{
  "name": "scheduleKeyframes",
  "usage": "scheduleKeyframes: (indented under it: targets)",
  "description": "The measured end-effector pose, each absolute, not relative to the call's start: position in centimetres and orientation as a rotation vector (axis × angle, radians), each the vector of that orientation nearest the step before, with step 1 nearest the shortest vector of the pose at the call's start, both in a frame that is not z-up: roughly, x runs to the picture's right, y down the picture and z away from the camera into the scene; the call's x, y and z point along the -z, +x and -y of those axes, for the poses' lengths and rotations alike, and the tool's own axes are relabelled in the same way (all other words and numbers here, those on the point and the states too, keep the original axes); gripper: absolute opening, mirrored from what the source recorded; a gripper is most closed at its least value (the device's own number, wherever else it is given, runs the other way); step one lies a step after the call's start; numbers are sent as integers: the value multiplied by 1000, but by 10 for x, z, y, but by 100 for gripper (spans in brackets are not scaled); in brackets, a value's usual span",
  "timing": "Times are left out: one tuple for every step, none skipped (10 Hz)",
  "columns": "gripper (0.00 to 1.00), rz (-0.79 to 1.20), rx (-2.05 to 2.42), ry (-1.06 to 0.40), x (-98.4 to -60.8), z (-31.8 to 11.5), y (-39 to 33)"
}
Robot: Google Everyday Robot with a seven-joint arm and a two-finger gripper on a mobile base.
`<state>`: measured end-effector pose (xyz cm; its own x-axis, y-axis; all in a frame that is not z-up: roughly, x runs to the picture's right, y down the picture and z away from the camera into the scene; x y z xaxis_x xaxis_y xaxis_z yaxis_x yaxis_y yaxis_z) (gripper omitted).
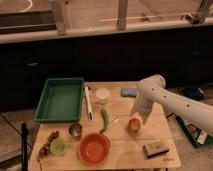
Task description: Place apple in paper cup
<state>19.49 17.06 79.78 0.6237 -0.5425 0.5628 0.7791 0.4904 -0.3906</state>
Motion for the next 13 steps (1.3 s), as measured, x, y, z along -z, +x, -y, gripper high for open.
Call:
scheduleKeyframes:
  targets:
    - [57, 392, 824, -673, -798, -171, 195]
    - [57, 392, 821, -674, -798, -171, 195]
    - [57, 392, 819, -674, -797, -171, 194]
    - [57, 392, 816, -675, -797, -171, 194]
    - [57, 392, 814, -676, -797, -171, 194]
    - [57, 392, 812, -676, -797, -171, 194]
    - [57, 392, 809, -677, -797, -171, 194]
    - [57, 392, 806, -678, -797, -172, 194]
    - [57, 392, 804, -678, -796, -172, 193]
    - [57, 392, 801, -679, -796, -172, 193]
    - [57, 392, 798, -679, -796, -172, 193]
    - [57, 392, 796, -680, -796, -172, 193]
    - [57, 392, 793, -681, -796, -172, 193]
